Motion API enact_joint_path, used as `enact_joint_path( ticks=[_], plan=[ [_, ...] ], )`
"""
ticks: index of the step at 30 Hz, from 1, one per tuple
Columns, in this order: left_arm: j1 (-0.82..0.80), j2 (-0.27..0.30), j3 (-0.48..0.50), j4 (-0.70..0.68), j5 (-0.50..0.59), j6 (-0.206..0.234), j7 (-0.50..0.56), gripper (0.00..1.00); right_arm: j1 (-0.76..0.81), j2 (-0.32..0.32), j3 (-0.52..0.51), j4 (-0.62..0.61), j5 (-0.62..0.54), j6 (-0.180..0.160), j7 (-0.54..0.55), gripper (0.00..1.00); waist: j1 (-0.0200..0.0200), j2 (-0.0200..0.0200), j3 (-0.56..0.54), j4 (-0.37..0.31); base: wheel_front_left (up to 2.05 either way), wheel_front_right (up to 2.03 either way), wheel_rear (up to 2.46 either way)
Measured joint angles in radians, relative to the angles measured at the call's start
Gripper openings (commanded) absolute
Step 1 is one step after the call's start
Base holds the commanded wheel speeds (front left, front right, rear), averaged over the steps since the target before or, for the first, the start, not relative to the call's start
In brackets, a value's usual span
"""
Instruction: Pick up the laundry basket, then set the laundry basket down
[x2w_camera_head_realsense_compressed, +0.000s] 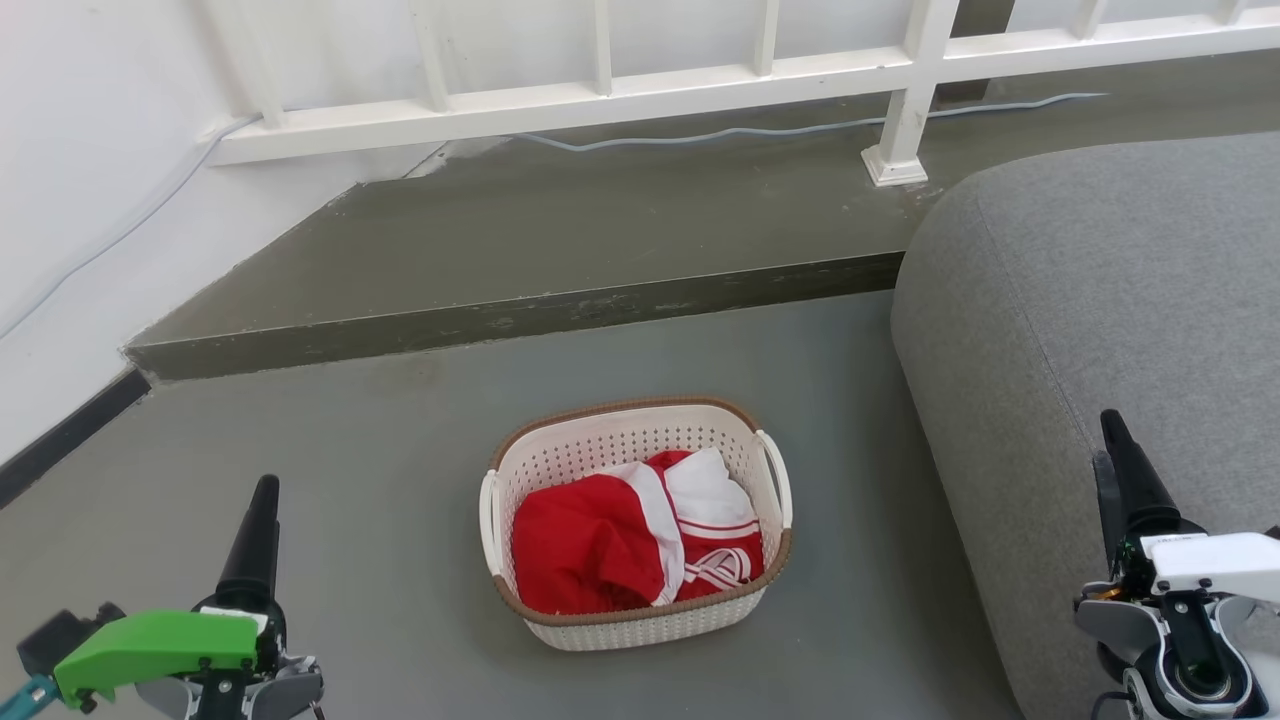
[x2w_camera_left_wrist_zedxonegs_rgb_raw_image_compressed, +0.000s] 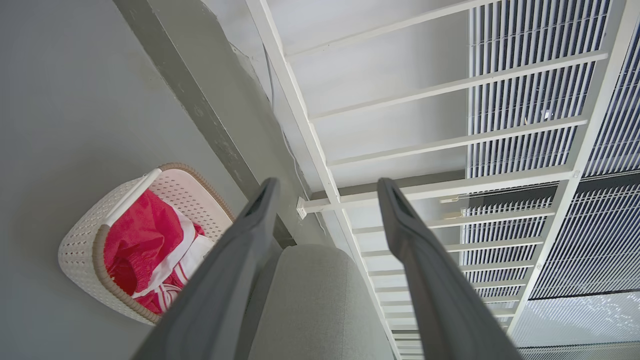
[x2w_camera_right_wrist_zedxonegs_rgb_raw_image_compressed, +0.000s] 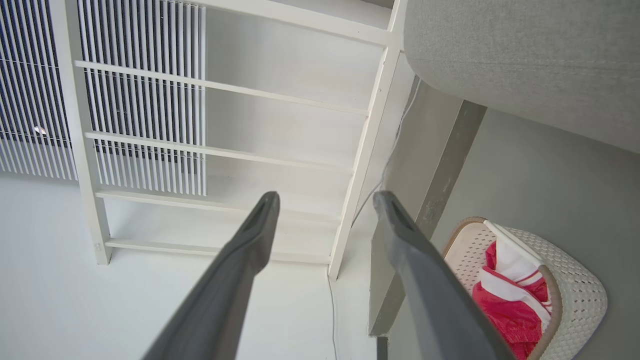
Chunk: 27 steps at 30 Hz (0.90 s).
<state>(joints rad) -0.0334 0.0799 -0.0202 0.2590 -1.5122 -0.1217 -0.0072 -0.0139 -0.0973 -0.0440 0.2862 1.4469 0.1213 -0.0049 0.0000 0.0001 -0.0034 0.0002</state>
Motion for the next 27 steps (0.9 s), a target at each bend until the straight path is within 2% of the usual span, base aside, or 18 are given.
enact_joint_path(
  ticks=[5,10,27],
  plan=[
    [-0.011,0.018,-0.023,-0.011,0.083,0.0,-0.019,1.0,-0.008,-0.021,0.023,-0.008,-0.081,-0.001,-0.016,1.0,0.0,0.0,-0.001,0.001,0.0,0.0,0.0],
    [-0.018,0.048,-0.041,-0.013,0.192,0.0,-0.03,1.0,-0.019,-0.041,0.047,-0.016,-0.171,-0.019,-0.03,1.0,0.0,0.0,-0.002,0.003,0.0,0.0,0.0],
    [-0.045,0.068,-0.107,-0.074,0.48,0.034,-0.081,1.0,-0.04,-0.088,0.142,-0.041,-0.453,-0.089,-0.076,1.0,0.0,0.0,-0.012,0.011,0.0,0.0,0.0]
  ],
)
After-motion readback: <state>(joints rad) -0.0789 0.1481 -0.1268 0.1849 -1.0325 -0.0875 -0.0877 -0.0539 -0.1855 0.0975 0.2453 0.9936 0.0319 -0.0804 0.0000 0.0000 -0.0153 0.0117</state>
